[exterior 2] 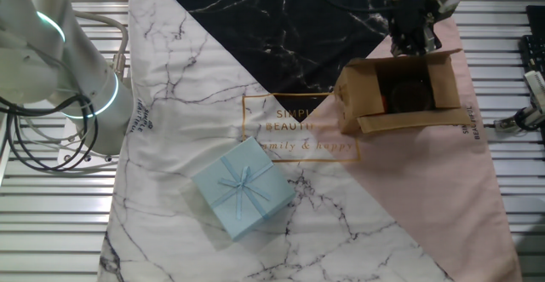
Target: Cover the box
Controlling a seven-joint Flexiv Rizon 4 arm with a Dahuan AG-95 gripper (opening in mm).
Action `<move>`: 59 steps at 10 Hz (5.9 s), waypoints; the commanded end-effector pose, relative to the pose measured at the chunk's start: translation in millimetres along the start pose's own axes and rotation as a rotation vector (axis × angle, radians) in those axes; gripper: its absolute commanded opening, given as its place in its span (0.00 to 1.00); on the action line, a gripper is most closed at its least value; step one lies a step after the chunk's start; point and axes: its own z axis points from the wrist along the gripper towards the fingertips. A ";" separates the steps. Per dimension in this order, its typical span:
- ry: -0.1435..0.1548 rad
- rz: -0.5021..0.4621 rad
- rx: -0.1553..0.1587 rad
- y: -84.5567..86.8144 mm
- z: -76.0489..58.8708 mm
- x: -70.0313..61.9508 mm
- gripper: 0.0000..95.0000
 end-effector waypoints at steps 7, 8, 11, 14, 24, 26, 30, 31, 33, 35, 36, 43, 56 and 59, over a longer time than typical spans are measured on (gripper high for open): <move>-0.014 -0.009 -0.006 -4.6 3.2 3.5 0.00; -0.016 -0.011 -0.008 -4.8 4.1 4.6 0.00; -0.014 -0.012 -0.004 -5.2 3.1 6.9 0.00; -0.017 -0.018 -0.005 -7.5 5.9 7.7 0.00; -0.040 0.040 -0.017 -9.1 33.3 1.0 0.00; -0.035 0.038 -0.009 -6.5 39.7 -2.2 0.00; -0.020 0.013 0.017 -8.7 52.7 -3.0 0.00; -0.023 0.011 0.019 -9.2 57.4 -2.4 0.00; -0.032 0.028 0.016 -5.3 70.0 -1.0 0.00; -0.037 0.029 0.017 -2.9 73.0 -3.4 0.00; -0.038 0.029 0.017 -2.9 73.0 -3.4 0.00; -0.047 0.048 0.015 -2.3 80.6 -2.8 0.00; -0.056 0.039 0.024 1.9 87.2 -3.1 0.00; -0.050 0.033 0.028 4.4 77.0 -1.8 0.00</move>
